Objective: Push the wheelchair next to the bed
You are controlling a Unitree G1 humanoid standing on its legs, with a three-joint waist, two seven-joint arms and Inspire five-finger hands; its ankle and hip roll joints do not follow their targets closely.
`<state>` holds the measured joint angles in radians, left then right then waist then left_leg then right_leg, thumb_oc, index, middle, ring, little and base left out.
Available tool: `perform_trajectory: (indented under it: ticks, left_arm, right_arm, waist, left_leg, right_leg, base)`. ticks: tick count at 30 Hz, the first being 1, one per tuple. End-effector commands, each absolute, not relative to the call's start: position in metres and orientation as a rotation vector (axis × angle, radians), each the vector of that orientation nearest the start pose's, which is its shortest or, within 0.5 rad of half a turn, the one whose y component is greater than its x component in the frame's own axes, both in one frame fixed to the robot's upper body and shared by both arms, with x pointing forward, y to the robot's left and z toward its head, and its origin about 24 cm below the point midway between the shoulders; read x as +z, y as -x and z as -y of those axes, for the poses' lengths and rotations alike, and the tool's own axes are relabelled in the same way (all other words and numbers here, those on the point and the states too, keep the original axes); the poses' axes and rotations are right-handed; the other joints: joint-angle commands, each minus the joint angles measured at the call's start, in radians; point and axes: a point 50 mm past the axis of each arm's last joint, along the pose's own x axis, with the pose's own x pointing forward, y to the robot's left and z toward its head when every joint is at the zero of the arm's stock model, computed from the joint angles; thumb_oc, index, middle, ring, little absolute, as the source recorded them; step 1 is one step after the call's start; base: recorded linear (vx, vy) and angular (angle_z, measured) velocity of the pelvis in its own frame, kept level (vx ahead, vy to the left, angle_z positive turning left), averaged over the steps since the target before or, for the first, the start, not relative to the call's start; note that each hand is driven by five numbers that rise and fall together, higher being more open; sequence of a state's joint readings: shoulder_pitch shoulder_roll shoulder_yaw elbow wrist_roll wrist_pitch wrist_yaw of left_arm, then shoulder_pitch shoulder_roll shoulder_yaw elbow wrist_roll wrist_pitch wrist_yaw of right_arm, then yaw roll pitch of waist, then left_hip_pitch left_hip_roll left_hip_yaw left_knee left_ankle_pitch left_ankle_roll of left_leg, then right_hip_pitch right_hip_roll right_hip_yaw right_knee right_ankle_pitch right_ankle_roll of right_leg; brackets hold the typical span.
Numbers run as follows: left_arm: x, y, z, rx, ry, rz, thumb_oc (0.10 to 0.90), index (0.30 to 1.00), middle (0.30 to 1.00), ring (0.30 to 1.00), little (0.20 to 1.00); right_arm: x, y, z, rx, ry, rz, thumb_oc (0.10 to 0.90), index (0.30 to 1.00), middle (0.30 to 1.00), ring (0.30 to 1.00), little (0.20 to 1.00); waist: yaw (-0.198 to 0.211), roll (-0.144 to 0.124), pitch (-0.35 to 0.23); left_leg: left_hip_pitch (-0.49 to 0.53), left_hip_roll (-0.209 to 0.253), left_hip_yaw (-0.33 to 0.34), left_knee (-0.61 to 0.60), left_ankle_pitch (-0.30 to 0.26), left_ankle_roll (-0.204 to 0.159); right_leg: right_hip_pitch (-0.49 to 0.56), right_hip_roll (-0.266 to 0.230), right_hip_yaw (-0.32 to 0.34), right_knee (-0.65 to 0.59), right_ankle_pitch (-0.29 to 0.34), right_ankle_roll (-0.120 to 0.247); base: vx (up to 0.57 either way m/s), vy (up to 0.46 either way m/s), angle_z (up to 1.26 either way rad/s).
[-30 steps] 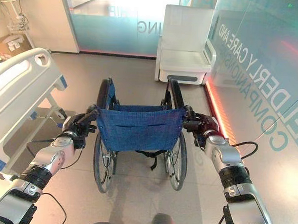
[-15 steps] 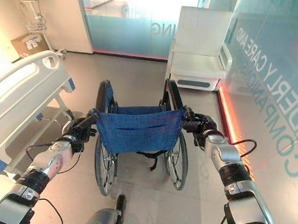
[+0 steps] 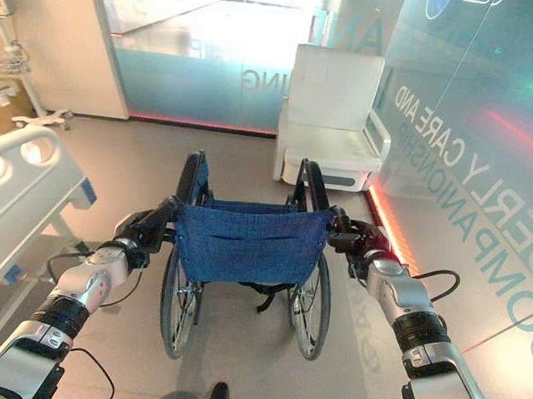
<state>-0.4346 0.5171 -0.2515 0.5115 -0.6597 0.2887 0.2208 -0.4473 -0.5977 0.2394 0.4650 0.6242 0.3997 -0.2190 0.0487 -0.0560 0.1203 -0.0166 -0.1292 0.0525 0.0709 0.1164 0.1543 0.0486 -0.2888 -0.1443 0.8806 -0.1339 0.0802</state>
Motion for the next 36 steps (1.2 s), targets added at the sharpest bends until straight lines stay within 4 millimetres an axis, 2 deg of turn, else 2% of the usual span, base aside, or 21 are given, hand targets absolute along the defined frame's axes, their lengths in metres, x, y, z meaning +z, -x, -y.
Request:
perform_trajectory:
  ticks: [1,5,6,8,12,15,18,19,20,21,23,24,25,26,27,29,30,32,33,34,36]
  left_arm:
    - [0.068,-0.342,-0.202,0.050,0.081,-0.209,0.400,0.300,0.300,0.300,0.300]
    - [0.073,-0.344,-0.199,0.049,0.077,-0.173,0.400,0.300,0.300,0.300,0.300]
    - [0.073,-0.343,-0.197,0.043,0.078,-0.162,0.400,0.300,0.300,0.300,0.300]
    - [0.071,-0.341,-0.195,0.038,0.077,-0.164,0.400,0.300,0.300,0.300,0.300]
    - [0.068,-0.336,-0.196,0.032,0.098,-0.178,0.400,0.300,0.300,0.300,0.300]
    - [0.063,-0.336,-0.184,-0.024,0.147,-0.187,0.400,0.300,0.300,0.300,0.300]
    - [0.062,-0.335,-0.169,-0.055,0.218,-0.168,0.400,0.300,0.300,0.300,0.300]
    - [0.063,-0.335,-0.166,-0.060,0.227,-0.159,0.400,0.300,0.300,0.300,0.300]
    - [0.065,-0.334,-0.163,-0.065,0.243,-0.149,0.400,0.300,0.300,0.300,0.300]
    - [0.068,-0.332,-0.157,-0.071,0.262,-0.136,0.400,0.300,0.300,0.300,0.300]
    - [0.075,-0.326,-0.152,-0.086,0.293,-0.115,0.400,0.300,0.300,0.300,0.300]
    - [0.078,-0.325,-0.151,-0.095,0.299,-0.109,0.400,0.300,0.300,0.300,0.300]
    - [0.082,-0.325,-0.147,-0.115,0.304,-0.100,0.400,0.300,0.300,0.300,0.300]
    - [0.084,-0.325,-0.146,-0.123,0.306,-0.094,0.400,0.300,0.300,0.300,0.300]
    - [0.086,-0.324,-0.145,-0.141,0.304,-0.088,0.400,0.300,0.300,0.300,0.300]
    - [0.089,-0.323,-0.147,-0.164,0.301,-0.082,0.400,0.300,0.300,0.300,0.300]
    - [0.089,-0.322,-0.147,-0.179,0.299,-0.084,0.400,0.300,0.300,0.300,0.300]
    - [0.089,-0.321,-0.146,-0.185,0.293,-0.087,0.400,0.300,0.300,0.300,0.300]
    - [0.089,-0.320,-0.146,-0.189,0.294,-0.090,0.400,0.300,0.300,0.300,0.300]
    - [0.090,-0.318,-0.145,-0.190,0.292,-0.092,0.400,0.300,0.300,0.300,0.300]
    - [0.089,-0.316,-0.146,-0.190,0.287,-0.095,0.400,0.300,0.300,0.300,0.300]
  right_arm:
    - [0.094,-0.351,0.181,0.151,-0.032,-0.228,0.400,0.300,0.300,0.300,0.300]
    - [0.107,-0.355,0.181,0.150,-0.045,-0.187,0.400,0.300,0.300,0.300,0.300]
    - [0.109,-0.355,0.182,0.151,-0.051,-0.175,0.400,0.300,0.300,0.300,0.300]
    - [0.110,-0.355,0.184,0.153,-0.048,-0.175,0.400,0.300,0.300,0.300,0.300]
    - [0.107,-0.352,0.190,0.149,-0.056,-0.189,0.400,0.300,0.300,0.300,0.300]
    - [0.106,-0.350,0.206,0.113,-0.046,-0.199,0.400,0.300,0.300,0.300,0.300]
    - [0.111,-0.351,0.207,0.145,-0.023,-0.194,0.400,0.300,0.300,0.300,0.300]
    - [0.112,-0.351,0.206,0.158,-0.018,-0.191,0.400,0.300,0.300,0.300,0.300]
    - [0.113,-0.351,0.203,0.179,-0.010,-0.192,0.400,0.300,0.300,0.300,0.300]
    - [0.113,-0.350,0.200,0.200,0.002,-0.193,0.400,0.300,0.300,0.300,0.300]
    - [0.115,-0.348,0.199,0.239,0.028,-0.189,0.400,0.300,0.300,0.300,0.300]
    - [0.116,-0.347,0.201,0.246,0.030,-0.186,0.400,0.300,0.300,0.300,0.300]
    - [0.120,-0.349,0.202,0.253,0.036,-0.176,0.400,0.300,0.300,0.300,0.300]
    - [0.122,-0.350,0.202,0.256,0.037,-0.173,0.400,0.300,0.300,0.300,0.300]
    - [0.125,-0.354,0.202,0.253,0.036,-0.171,0.400,0.300,0.300,0.300,0.300]
    - [0.131,-0.361,0.200,0.242,0.047,-0.164,0.400,0.300,0.300,0.300,0.300]
    - [0.137,-0.367,0.202,0.219,0.058,-0.164,0.400,0.300,0.300,0.300,0.300]
    - [0.143,-0.372,0.205,0.208,0.063,-0.163,0.400,0.300,0.300,0.300,0.300]
    - [0.143,-0.374,0.205,0.201,0.063,-0.163,0.400,0.300,0.300,0.300,0.300]
    - [0.143,-0.374,0.206,0.199,0.066,-0.167,0.400,0.300,0.300,0.300,0.300]
    - [0.142,-0.375,0.210,0.194,0.069,-0.172,0.400,0.300,0.300,0.300,0.300]
  waist:
    - [0.041,0.036,-0.016]
    - [0.004,0.022,0.018]
    - [-0.025,-0.001,0.027]
    - [-0.051,-0.013,0.033]
    - [-0.073,-0.022,0.045]
    - [-0.105,-0.018,0.022]
    - [-0.128,0.000,-0.021]
    - [-0.131,0.007,-0.031]
    - [-0.133,0.013,-0.041]
    - [-0.130,0.012,-0.046]
    - [-0.112,-0.009,-0.037]
    - [-0.105,-0.017,-0.030]
    - [-0.090,-0.018,-0.015]
    - [-0.082,-0.021,-0.006]
    - [-0.061,-0.016,0.018]
    - [-0.036,-0.020,0.034]
    - [-0.014,-0.009,0.042]
    - [0.013,0.000,0.036]
    - [0.031,0.018,0.030]
    - [0.049,0.019,0.028]
    - [0.069,0.020,0.019]
  left_leg:
    - [-0.022,0.037,0.059,0.007,-0.059,-0.083]
    - [0.058,0.020,0.039,0.012,-0.121,-0.088]
    - [0.092,-0.011,0.022,0.026,-0.172,-0.083]
    - [0.131,-0.031,-0.001,0.051,-0.223,-0.081]
    - [0.211,-0.040,-0.033,0.092,-0.311,-0.061]
    - [0.232,-0.039,-0.071,0.170,-0.380,-0.044]
    - [0.253,0.001,-0.073,0.273,-0.314,-0.101]
    - [0.254,0.018,-0.068,0.316,-0.274,-0.120]
    - [0.245,0.033,-0.059,0.403,-0.195,-0.147]
    - [0.199,0.034,-0.047,0.569,-0.101,-0.179]
    - [0.032,0.037,-0.011,0.842,-0.018,-0.212]
    - [-0.028,0.043,-0.001,0.885,-0.011,-0.213]
    - [-0.108,0.068,0.007,0.892,-0.037,-0.200]
    - [-0.129,0.074,0.008,0.869,-0.045,-0.194]
    - [-0.136,0.091,0.009,0.791,-0.074,-0.181]
    - [-0.119,0.102,0.022,0.624,-0.070,-0.174]
    - [-0.123,0.109,0.028,0.457,-0.041,-0.180]
    - [-0.136,0.101,0.042,0.256,-0.005,-0.185]
    - [-0.160,0.102,0.060,0.101,0.049,-0.202]
    - [-0.167,0.100,0.081,-0.010,0.094,-0.203]
    - [-0.187,0.093,0.074,-0.079,0.110,-0.204]
  right_leg:
    - [0.008,0.081,-0.081,-0.361,0.140,-0.008]
    - [-0.114,0.140,-0.071,-0.620,0.184,0.008]
    - [-0.188,0.169,-0.046,-0.782,0.293,0.054]
    - [-0.228,0.192,-0.041,-0.933,0.370,0.079]
    - [-0.286,0.195,-0.066,-0.952,0.413,0.087]
    - [-0.267,0.222,0.009,-0.902,0.387,0.054]
    - [-0.255,0.227,0.013,-0.796,0.323,0.004]
    - [-0.247,0.233,0.007,-0.772,0.302,-0.011]
    - [-0.235,0.241,0.005,-0.753,0.279,-0.032]
    - [-0.204,0.248,0.014,-0.747,0.250,-0.058]
    - [-0.131,0.245,0.024,-0.748,0.208,-0.098]
    - [-0.108,0.243,0.024,-0.750,0.200,-0.106]
    - [-0.078,0.252,0.020,-0.748,0.186,-0.111]
    - [-0.063,0.254,0.022,-0.749,0.183,-0.110]
    - [-0.024,0.267,0.031,-0.744,0.164,-0.108]
    - [0.008,0.272,0.036,-0.738,0.142,-0.104]
    - [0.039,0.294,0.036,-0.733,0.121,-0.104]
    - [0.066,0.317,0.034,-0.740,0.107,-0.102]
    - [0.095,0.344,0.022,-0.745,0.094,-0.103]
    - [0.136,0.354,0.028,-0.754,0.078,-0.104]
    - [0.171,0.364,0.037,-0.766,0.063,-0.104]
  base:
    - [0.38,-0.004,-0.10]
    - [0.29,-0.053,-0.12]
    - [0.63,-0.124,0.03]
    - [0.62,-0.100,0.28]
    - [0.59,-0.085,0.52]
    - [0.56,-0.105,0.37]
    - [0.47,-0.134,1.01]
    - [0.36,-0.160,0.87]
    - [0.40,-0.223,1.13]
    - [0.41,-0.254,1.13]
    - [0.39,-0.243,0.56]
    - [0.36,-0.195,-0.26]
    - [0.31,-0.128,-0.27]
    - [0.37,-0.100,-0.08]
    - [0.36,-0.054,-0.04]
    - [0.42,-0.011,-0.16]
    - [0.46,0.029,-0.31]
    - [0.51,0.054,-0.22]
    - [0.60,0.074,-0.01]
    - [0.54,0.064,0.07]
    - [0.44,0.038,0.13]
